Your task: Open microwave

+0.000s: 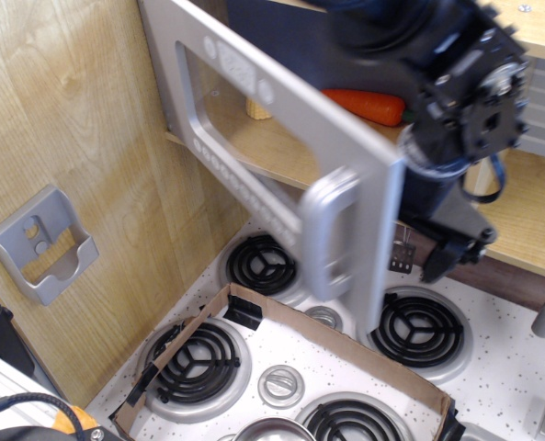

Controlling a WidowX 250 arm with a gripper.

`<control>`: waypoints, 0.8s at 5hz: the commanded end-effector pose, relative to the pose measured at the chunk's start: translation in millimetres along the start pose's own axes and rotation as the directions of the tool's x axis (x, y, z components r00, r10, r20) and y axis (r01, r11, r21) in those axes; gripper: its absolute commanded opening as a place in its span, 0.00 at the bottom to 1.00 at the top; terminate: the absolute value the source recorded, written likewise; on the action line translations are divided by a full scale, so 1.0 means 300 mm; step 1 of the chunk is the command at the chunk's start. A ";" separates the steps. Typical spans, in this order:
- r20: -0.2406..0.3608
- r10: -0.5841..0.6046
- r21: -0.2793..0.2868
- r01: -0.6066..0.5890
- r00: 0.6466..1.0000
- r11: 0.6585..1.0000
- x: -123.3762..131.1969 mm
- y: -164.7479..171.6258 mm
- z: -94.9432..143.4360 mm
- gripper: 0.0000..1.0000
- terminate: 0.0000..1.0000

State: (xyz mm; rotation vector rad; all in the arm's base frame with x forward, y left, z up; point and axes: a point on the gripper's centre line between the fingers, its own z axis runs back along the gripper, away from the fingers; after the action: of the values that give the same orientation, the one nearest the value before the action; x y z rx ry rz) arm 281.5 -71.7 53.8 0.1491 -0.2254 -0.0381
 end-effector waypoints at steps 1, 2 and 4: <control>-0.001 0.095 -0.038 -0.095 0.996 0.995 -0.145 0.091 0.039 1.00 0.00; -0.014 0.114 0.003 -0.114 0.993 0.993 -0.226 0.145 0.048 1.00 0.00; 0.008 0.197 0.049 -0.197 0.980 0.979 -0.366 0.231 -0.005 1.00 0.00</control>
State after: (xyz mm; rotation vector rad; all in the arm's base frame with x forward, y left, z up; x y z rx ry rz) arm 174.8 12.2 32.2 0.1787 -0.2127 0.1635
